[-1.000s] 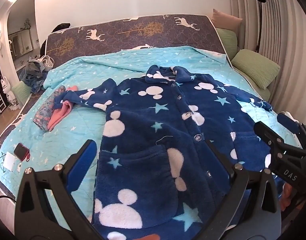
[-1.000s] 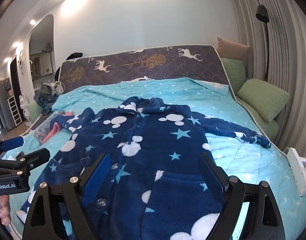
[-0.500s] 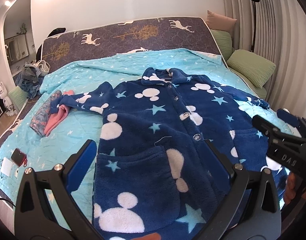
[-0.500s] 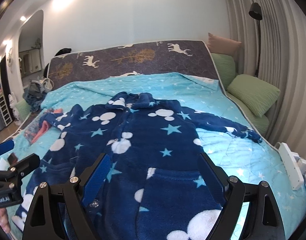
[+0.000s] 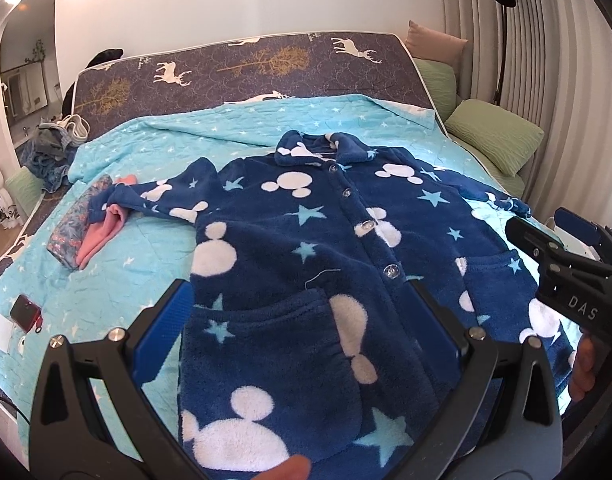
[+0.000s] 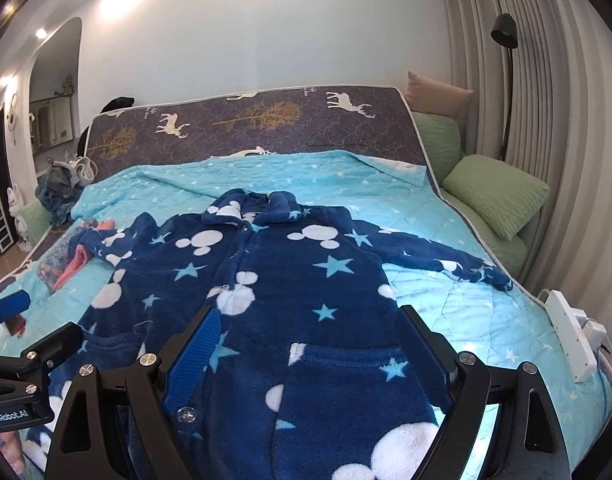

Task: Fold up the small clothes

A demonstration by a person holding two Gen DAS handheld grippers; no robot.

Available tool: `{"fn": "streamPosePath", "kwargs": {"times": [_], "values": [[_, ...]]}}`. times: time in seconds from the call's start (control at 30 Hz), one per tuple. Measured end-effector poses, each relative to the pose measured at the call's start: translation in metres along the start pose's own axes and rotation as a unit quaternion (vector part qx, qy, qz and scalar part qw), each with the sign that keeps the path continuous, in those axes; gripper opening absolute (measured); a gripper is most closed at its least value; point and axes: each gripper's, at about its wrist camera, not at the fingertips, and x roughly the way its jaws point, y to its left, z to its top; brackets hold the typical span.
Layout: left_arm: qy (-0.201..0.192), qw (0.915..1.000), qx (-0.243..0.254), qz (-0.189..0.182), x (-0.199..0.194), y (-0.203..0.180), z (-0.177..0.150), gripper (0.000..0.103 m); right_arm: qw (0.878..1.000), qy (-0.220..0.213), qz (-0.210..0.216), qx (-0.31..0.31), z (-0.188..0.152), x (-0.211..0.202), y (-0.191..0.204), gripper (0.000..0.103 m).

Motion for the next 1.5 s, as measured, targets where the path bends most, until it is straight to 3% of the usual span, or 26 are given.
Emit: {"fn": "streamPosePath", "kwargs": {"times": [1.5], "values": [[-0.017,0.9997,-0.004,0.016,-0.0055,0.0060,-0.0063,0.102,1.000,0.001,0.009,-0.004,-0.0030,-0.0022,0.0085,0.091]]}}
